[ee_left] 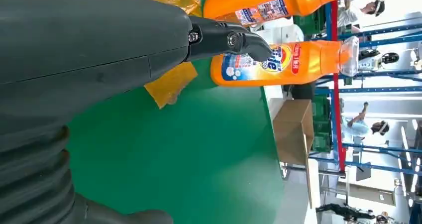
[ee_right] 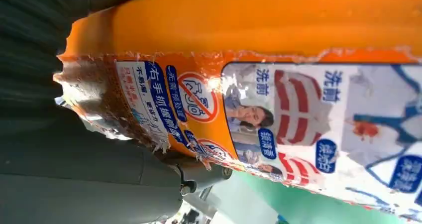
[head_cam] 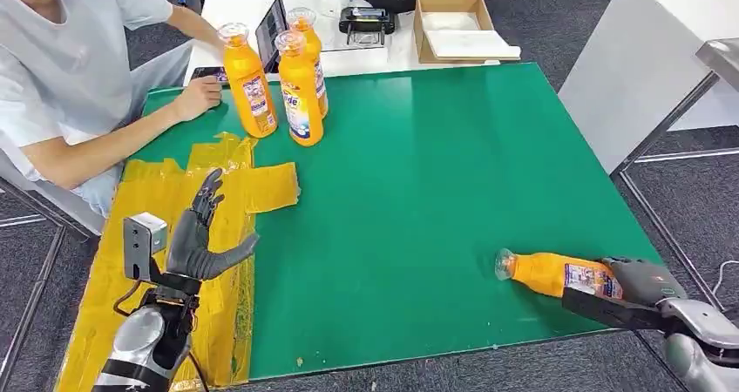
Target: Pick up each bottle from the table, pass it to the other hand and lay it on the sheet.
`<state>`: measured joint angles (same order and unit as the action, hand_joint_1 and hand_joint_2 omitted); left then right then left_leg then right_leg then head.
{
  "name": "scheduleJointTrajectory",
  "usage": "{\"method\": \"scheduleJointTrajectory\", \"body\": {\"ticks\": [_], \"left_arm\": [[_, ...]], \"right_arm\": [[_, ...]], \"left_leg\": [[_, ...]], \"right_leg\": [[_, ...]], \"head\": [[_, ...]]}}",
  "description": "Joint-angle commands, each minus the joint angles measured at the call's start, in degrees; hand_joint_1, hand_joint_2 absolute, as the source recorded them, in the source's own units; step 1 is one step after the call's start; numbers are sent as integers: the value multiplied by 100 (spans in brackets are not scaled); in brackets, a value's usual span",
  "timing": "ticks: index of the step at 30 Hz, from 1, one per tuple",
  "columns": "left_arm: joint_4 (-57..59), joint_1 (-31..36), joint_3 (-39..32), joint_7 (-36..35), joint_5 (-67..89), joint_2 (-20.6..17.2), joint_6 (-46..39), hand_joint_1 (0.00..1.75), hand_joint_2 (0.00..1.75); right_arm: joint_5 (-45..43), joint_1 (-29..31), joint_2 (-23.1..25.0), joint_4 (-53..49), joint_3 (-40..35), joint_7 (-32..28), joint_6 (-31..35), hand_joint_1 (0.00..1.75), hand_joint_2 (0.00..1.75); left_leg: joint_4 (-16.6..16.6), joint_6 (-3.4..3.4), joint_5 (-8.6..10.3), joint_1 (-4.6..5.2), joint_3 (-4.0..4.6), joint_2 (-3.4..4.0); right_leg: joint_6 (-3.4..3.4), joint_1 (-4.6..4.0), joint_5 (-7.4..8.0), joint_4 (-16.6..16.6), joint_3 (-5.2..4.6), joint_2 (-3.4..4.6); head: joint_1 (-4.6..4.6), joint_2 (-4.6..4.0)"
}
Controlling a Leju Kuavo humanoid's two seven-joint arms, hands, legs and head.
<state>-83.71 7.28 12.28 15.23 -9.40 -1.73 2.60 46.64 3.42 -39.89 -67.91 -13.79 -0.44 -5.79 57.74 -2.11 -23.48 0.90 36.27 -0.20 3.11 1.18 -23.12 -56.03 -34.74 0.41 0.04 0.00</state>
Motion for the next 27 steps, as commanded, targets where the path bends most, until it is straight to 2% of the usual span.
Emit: {"method": "scheduleJointTrajectory", "body": {"ticks": [1, 7, 11, 14, 15, 16, 17, 20, 27], "left_arm": [[233, 109, 64, -53, -17, -12, 5, 0, 175], [50, 41, 171, -196, 29, -59, 101, 0, 175], [1, 43, 396, -280, 116, -194, 282, 0, 175], [-18, 62, 457, -276, 114, -228, 312, 0, 175], [-23, 90, 523, -271, 105, -261, 364, 0, 175], [-31, 123, 584, -262, 101, -279, 414, 0, 175], [-65, 183, 755, -253, 213, -353, 534, 0, 175], [-81, 265, 902, -299, 371, -380, 623, 0, 175], [-79, 271, 905, -301, 378, -370, 626, 0, 175]], "right_arm": [[49, 93, 517, 46, -74, -169, 400, 175, 175], [-399, -148, 1277, -659, 638, -429, 1159, 175, 175], [-1832, -346, 2341, -1653, 1108, -895, 1434, 175, 175], [-2084, -430, 2569, -1969, 1081, -857, 1616, 175, 175], [-2402, -440, 2738, -2042, 1177, -1069, 1740, 175, 175], [-2589, -426, 2891, -2073, 1231, -1248, 1910, 175, 175], [-2582, -379, 3051, -2020, 1246, -1399, 2170, 175, 175], [-2865, -277, 3265, -1741, 1241, -1412, 2192, 175, 175], [-2895, -273, 3265, -1678, 1225, -1459, 2211, 175, 175]], "left_leg": [[-4, 18, -7, -14, -24, 8], [-5, 18, -6, -13, -20, 5], [-7, 25, -12, -19, -28, 15], [-5, 22, -9, -20, -17, 16], [-3, 15, -3, -12, -4, 6], [4, 34, -22, -25, -36, 15], [-3, 19, -4, -16, -9, 0], [-2, 16, -1, -18, 0, -4], [0, 16, -2, -10, -1, -4]], "right_leg": [[-16, -14, -1, 13, 26, 3], [-15, -13, -1, 11, 21, 2], [-21, -19, -2, 13, 28, 16], [-19, -21, -3, 5, 16, 16], [-12, -13, -3, -1, 1, 5], [-29, -26, -16, -3, 33, 9], [-17, -16, -6, 0, 5, -1], [-15, -16, -5, 0, -1, 2], [-14, -8, -7, -2, 2, -1]], "head": [[0, 0], [0, 0], [0, 0], [-2, 0], [-2, 0], [-4, 0], [-7, 0], [-2, 0], [0, 0]]}}
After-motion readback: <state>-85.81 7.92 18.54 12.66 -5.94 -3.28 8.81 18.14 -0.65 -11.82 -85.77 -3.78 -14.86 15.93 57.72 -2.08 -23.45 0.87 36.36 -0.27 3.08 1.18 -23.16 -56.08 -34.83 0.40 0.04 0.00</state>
